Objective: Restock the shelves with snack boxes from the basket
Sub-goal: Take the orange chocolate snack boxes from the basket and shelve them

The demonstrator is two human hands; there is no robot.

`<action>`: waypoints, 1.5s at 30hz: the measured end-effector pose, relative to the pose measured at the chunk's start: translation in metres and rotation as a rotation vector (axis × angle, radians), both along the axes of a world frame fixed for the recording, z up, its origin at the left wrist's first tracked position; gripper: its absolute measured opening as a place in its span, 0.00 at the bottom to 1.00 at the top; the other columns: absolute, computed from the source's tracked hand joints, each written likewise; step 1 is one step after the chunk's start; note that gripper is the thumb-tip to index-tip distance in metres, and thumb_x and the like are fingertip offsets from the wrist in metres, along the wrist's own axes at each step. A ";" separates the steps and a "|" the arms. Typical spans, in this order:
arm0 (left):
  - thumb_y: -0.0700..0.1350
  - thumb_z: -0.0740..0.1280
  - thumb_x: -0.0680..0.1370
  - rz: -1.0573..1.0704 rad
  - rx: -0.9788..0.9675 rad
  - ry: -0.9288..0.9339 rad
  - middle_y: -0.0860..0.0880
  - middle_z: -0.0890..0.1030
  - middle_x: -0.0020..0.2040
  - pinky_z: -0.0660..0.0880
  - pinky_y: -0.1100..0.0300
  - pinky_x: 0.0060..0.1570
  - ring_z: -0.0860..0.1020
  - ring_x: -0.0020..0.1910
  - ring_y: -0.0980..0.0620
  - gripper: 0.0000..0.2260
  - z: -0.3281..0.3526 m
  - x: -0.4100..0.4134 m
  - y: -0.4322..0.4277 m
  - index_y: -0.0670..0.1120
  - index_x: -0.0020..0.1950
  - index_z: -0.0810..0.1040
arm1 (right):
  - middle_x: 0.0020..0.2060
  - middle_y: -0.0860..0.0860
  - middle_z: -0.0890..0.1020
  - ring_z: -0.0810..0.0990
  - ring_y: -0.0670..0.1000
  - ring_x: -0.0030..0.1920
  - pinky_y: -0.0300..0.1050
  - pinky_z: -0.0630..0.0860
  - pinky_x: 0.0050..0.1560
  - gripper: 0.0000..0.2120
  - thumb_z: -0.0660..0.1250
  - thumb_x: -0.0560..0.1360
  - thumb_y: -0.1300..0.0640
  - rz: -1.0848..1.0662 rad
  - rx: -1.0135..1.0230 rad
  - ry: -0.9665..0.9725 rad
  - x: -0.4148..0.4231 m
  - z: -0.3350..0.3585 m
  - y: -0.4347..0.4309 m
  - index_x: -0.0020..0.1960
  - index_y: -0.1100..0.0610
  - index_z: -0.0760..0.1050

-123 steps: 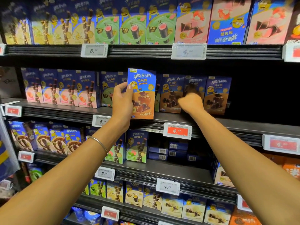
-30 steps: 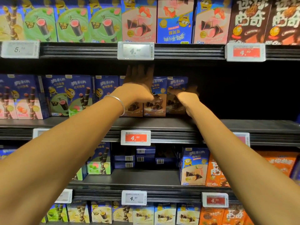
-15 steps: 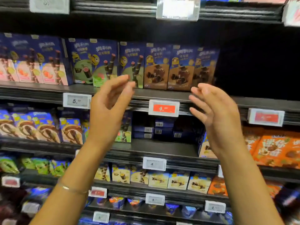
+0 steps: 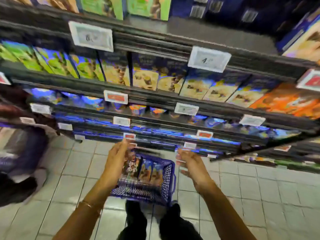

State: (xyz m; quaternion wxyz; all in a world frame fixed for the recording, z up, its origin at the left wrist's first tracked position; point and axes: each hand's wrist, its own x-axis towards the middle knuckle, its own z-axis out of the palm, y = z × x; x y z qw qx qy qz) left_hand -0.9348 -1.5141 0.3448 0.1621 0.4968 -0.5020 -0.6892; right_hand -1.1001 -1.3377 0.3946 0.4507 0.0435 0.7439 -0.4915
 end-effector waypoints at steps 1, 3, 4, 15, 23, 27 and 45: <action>0.53 0.58 0.88 0.005 0.059 -0.056 0.47 0.86 0.49 0.76 0.52 0.49 0.82 0.49 0.44 0.16 -0.020 0.005 0.008 0.47 0.55 0.83 | 0.56 0.60 0.84 0.82 0.49 0.44 0.43 0.75 0.41 0.09 0.66 0.81 0.52 -0.005 0.059 -0.044 0.006 -0.021 0.005 0.55 0.58 0.78; 0.56 0.58 0.88 0.039 0.170 -0.139 0.42 0.87 0.52 0.82 0.55 0.47 0.85 0.48 0.45 0.20 -0.059 0.013 0.023 0.43 0.59 0.83 | 0.53 0.59 0.85 0.83 0.51 0.45 0.44 0.76 0.39 0.15 0.66 0.81 0.49 -0.005 0.161 -0.128 0.015 -0.065 0.014 0.58 0.61 0.79; 0.56 0.58 0.88 0.056 0.206 -0.150 0.43 0.87 0.52 0.83 0.56 0.45 0.86 0.45 0.48 0.21 -0.079 0.016 0.029 0.43 0.61 0.83 | 0.53 0.58 0.85 0.83 0.53 0.46 0.44 0.76 0.42 0.18 0.67 0.81 0.48 -0.006 0.197 -0.169 0.018 -0.088 0.016 0.60 0.62 0.78; 0.76 0.60 0.76 0.024 0.304 -0.279 0.49 0.87 0.55 0.79 0.50 0.59 0.83 0.59 0.44 0.30 -0.357 -0.002 0.048 0.53 0.56 0.85 | 0.61 0.66 0.81 0.82 0.60 0.52 0.50 0.76 0.46 0.18 0.66 0.81 0.51 0.028 0.291 -0.221 0.018 -0.402 -0.002 0.64 0.63 0.78; 0.71 0.47 0.83 0.053 0.290 -0.226 0.50 0.83 0.41 0.71 0.68 0.26 0.79 0.34 0.54 0.31 -0.511 -0.036 0.029 0.50 0.47 0.79 | 0.48 0.57 0.82 0.83 0.59 0.53 0.61 0.78 0.62 0.11 0.67 0.80 0.46 0.139 0.276 -0.054 0.026 -0.614 -0.027 0.48 0.54 0.77; 0.73 0.45 0.82 0.088 0.293 -0.198 0.42 0.83 0.52 0.68 0.60 0.34 0.79 0.46 0.47 0.36 -0.539 -0.046 0.035 0.46 0.52 0.79 | 0.50 0.58 0.85 0.82 0.60 0.55 0.58 0.75 0.63 0.16 0.64 0.79 0.41 0.227 0.292 0.133 0.045 -0.666 -0.035 0.50 0.54 0.80; 0.67 0.59 0.84 0.013 0.089 -0.169 0.52 0.86 0.53 0.77 0.52 0.50 0.83 0.55 0.50 0.23 -0.519 -0.049 0.034 0.50 0.59 0.81 | 0.45 0.50 0.83 0.83 0.56 0.46 0.43 0.79 0.48 0.12 0.70 0.78 0.57 -0.044 -0.016 0.207 0.057 -0.655 -0.011 0.59 0.51 0.71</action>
